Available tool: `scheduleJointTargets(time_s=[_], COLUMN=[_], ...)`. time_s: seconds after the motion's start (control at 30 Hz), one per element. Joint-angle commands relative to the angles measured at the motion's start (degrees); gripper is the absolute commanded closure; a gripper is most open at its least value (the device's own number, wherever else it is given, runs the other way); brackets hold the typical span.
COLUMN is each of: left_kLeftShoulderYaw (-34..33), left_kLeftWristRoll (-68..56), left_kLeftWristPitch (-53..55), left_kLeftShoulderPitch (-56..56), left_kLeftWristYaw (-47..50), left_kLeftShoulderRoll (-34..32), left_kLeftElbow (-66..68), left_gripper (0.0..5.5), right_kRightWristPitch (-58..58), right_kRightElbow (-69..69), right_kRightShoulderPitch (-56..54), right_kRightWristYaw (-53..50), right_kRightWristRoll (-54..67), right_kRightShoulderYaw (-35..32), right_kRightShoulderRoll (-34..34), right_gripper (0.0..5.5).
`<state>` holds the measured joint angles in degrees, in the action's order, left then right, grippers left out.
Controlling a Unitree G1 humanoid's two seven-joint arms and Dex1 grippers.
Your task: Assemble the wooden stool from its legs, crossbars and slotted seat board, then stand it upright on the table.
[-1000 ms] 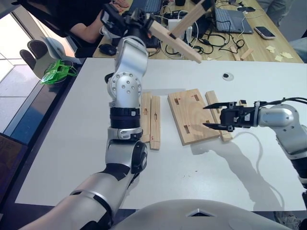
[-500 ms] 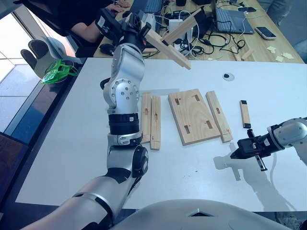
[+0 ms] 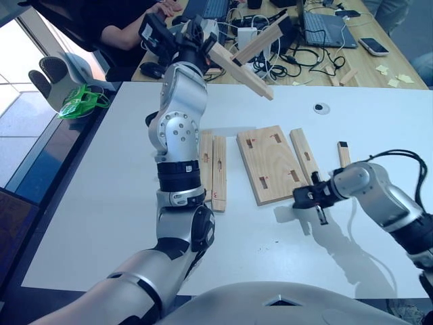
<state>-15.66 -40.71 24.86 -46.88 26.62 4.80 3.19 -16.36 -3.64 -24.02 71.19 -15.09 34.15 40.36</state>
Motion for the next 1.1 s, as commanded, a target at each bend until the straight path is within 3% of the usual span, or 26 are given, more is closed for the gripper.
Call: scheduleJointTargets(time_s=[0.03,0.23,0.33,0.47,0.6,0.7,0.83,0.97,1.1], left_kLeftShoulderYaw=[-0.2,-0.7,-0.3,1.9,5.6,7.1,8.1,9.6,10.4], left_kLeftWristRoll=[0.7,1.5,2.4,5.4,10.3,12.5,14.9,17.3,18.4], left_kLeftWristPitch=[0.9,1.4,1.7,2.7,3.3,4.2,6.3,8.7,11.0], left_kLeftShoulderPitch=[-1.1,-1.3,-1.3,0.6,4.8,7.3,9.8,12.0,14.3], left_kLeftWristYaw=[-0.6,-1.2,-1.4,-2.1,-4.3,-6.0,-8.4,-11.3,-13.1], left_kLeftShoulderRoll=[0.5,0.7,0.8,0.3,-1.2,-2.6,-5.1,-7.5,-7.7], left_kLeftElbow=[-0.4,0.1,0.0,-2.0,-4.9,-6.6,-9.4,-11.9,-13.6], left_gripper=[4.48,4.48,4.48,4.48,4.48,4.48,4.48,4.48,4.48], right_kRightWristPitch=[3.1,11.8,16.0,15.9,-1.1,-8.1,-7.6,-4.9,-4.1], right_kRightElbow=[10.7,35.8,43.9,34.2,-1.4,-12.5,-12.5,-13.6,-13.0], right_kRightShoulderPitch=[-5.6,-17.0,-20.3,-15.5,1.4,10.0,17.9,22.6,22.8], right_kRightWristYaw=[-6.9,-28.9,-36.6,-34.5,-15.3,-10.5,-16.2,-23.4,-24.6], right_kRightWristRoll=[-4.1,-8.5,-8.0,-4.7,7.7,12.7,14.8,16.2,18.1], right_kRightShoulderYaw=[3.7,2.7,0.0,-4.2,-8.5,-15.7,-23.2,-24.2,-24.8], right_kRightShoulderRoll=[-10.1,-28.1,-32.3,-29.3,-14.1,-4.6,-3.6,-9.1,-10.2], right_gripper=[5.50,5.50,5.50,5.50,5.50,5.50,5.50,5.50,5.50])
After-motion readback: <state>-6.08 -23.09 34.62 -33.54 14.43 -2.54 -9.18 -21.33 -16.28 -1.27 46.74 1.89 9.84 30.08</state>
